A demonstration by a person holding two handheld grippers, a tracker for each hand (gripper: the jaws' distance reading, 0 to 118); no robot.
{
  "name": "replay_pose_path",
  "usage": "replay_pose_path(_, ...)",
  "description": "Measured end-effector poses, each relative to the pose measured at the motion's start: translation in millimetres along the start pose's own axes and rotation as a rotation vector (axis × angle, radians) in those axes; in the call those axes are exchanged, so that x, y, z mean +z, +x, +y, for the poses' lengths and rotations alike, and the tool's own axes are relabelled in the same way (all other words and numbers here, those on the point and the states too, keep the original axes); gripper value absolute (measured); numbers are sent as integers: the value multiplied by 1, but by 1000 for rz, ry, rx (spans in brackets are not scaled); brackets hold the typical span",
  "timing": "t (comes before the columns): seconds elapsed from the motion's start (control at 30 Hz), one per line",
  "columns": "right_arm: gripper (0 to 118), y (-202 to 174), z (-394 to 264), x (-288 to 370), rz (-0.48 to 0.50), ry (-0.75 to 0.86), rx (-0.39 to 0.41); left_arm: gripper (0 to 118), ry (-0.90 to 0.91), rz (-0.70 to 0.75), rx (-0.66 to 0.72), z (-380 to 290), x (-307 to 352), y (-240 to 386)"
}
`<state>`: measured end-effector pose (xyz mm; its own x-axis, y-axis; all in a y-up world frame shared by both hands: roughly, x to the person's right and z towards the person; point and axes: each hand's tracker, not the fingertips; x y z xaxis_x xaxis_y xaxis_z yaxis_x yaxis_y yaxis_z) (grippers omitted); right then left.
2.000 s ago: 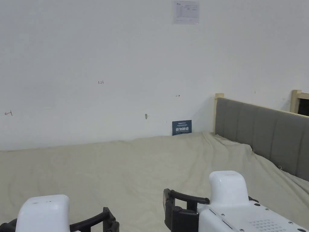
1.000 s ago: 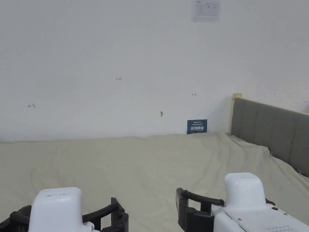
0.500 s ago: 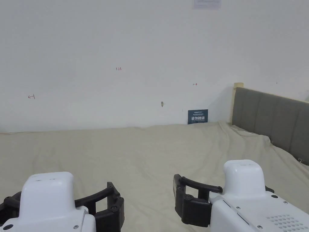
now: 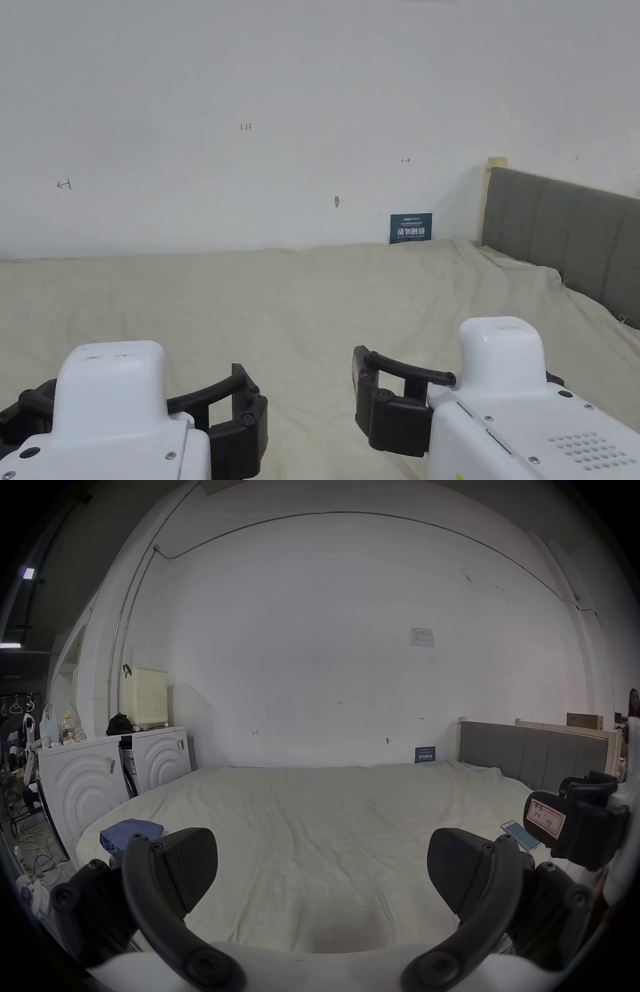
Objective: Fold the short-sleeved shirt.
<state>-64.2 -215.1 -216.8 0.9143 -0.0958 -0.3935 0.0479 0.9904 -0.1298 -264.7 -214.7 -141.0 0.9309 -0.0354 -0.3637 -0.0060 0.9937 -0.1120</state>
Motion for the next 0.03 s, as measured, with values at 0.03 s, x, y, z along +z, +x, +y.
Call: replay_pose_path(0.03,105,0,0,0,1,-4,-3,118,-2,-2,-1,0,0,0)
